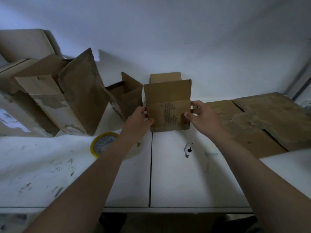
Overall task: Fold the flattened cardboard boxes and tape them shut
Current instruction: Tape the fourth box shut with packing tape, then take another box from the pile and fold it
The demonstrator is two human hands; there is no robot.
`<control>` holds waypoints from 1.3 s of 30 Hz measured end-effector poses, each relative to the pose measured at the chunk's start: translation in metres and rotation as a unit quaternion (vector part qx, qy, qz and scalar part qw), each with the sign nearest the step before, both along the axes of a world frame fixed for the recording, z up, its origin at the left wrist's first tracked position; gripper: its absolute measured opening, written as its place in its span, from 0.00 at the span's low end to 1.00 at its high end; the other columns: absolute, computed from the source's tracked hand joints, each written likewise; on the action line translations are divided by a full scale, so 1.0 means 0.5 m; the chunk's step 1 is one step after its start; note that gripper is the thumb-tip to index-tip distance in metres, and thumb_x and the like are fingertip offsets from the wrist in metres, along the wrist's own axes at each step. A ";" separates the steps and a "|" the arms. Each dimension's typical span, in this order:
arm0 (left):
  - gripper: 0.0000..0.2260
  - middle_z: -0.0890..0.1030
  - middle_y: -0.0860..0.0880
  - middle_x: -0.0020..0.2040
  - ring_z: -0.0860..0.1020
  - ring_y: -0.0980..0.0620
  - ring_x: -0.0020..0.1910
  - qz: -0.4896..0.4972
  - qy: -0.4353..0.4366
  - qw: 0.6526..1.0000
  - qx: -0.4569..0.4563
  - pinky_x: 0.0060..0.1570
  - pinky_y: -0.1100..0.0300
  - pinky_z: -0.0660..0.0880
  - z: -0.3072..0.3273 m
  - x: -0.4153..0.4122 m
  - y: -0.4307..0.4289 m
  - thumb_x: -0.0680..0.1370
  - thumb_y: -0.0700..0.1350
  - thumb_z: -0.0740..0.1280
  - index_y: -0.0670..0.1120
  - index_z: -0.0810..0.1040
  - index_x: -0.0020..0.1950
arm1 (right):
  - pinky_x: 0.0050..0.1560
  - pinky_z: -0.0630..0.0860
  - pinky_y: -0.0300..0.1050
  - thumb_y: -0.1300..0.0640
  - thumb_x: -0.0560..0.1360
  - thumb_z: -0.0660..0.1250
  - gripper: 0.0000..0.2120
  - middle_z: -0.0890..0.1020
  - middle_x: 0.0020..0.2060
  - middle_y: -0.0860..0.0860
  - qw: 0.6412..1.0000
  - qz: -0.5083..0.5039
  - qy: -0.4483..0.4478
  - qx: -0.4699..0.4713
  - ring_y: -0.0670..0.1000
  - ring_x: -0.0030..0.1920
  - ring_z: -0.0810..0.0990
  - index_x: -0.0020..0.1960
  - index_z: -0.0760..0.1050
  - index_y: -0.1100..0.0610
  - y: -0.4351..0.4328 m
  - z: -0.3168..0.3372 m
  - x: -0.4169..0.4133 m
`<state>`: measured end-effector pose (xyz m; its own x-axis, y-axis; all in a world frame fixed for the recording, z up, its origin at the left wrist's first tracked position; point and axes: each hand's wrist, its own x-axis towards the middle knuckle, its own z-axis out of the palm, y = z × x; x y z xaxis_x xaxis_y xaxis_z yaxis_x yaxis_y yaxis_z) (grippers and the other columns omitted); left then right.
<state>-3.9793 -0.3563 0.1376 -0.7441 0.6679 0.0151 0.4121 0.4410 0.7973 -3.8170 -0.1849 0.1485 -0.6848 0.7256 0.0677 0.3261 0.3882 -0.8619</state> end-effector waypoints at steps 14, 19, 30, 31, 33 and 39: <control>0.22 0.83 0.55 0.52 0.81 0.54 0.53 -0.005 -0.012 1.000 -0.005 0.53 0.56 0.77 -0.028 -0.060 -0.069 0.77 0.46 0.70 0.56 0.72 0.70 | 0.47 0.74 0.41 0.55 0.76 0.70 0.13 0.83 0.50 0.45 0.994 0.055 -0.089 0.029 0.47 0.53 0.80 0.60 0.78 0.49 -0.046 -0.047 -0.060; 0.20 0.83 0.57 0.54 0.80 0.55 0.55 0.028 0.001 1.000 -0.005 0.58 0.55 0.75 -0.017 -0.092 -0.103 0.77 0.46 0.68 0.61 0.74 0.66 | 0.47 0.66 0.29 0.52 0.77 0.69 0.19 0.81 0.61 0.42 0.987 0.141 -0.073 0.026 0.45 0.62 0.76 0.66 0.76 0.40 -0.086 -0.052 -0.102; 0.35 0.75 0.58 0.58 0.77 0.57 0.55 0.027 -0.023 0.997 -0.075 0.54 0.62 0.70 0.005 -0.120 -0.153 0.78 0.46 0.71 0.61 0.55 0.79 | 0.53 0.71 0.43 0.51 0.75 0.69 0.31 0.78 0.65 0.45 0.979 0.164 -0.111 0.058 0.54 0.64 0.77 0.75 0.64 0.39 -0.115 -0.059 -0.161; 0.36 0.75 0.57 0.59 0.77 0.53 0.59 0.029 -0.006 0.995 -0.090 0.56 0.60 0.70 0.007 -0.119 -0.157 0.78 0.47 0.71 0.60 0.54 0.79 | 0.54 0.72 0.45 0.51 0.75 0.69 0.33 0.77 0.67 0.46 0.976 0.163 -0.123 0.069 0.54 0.65 0.76 0.76 0.61 0.39 -0.114 -0.060 -0.159; 0.39 0.75 0.52 0.65 0.75 0.46 0.66 0.032 0.040 0.990 -0.131 0.62 0.56 0.71 0.013 -0.112 -0.169 0.78 0.49 0.71 0.57 0.50 0.81 | 0.59 0.74 0.50 0.49 0.76 0.69 0.36 0.76 0.69 0.49 0.969 0.155 -0.160 0.105 0.57 0.67 0.75 0.79 0.56 0.40 -0.114 -0.055 -0.150; 0.34 0.68 0.43 0.70 0.66 0.36 0.68 0.083 0.177 0.953 -0.233 0.65 0.43 0.69 0.025 -0.030 -0.189 0.76 0.55 0.70 0.52 0.57 0.77 | 0.67 0.71 0.56 0.44 0.76 0.68 0.39 0.67 0.76 0.49 0.943 0.139 -0.246 0.175 0.58 0.74 0.67 0.81 0.51 0.43 -0.095 -0.035 -0.092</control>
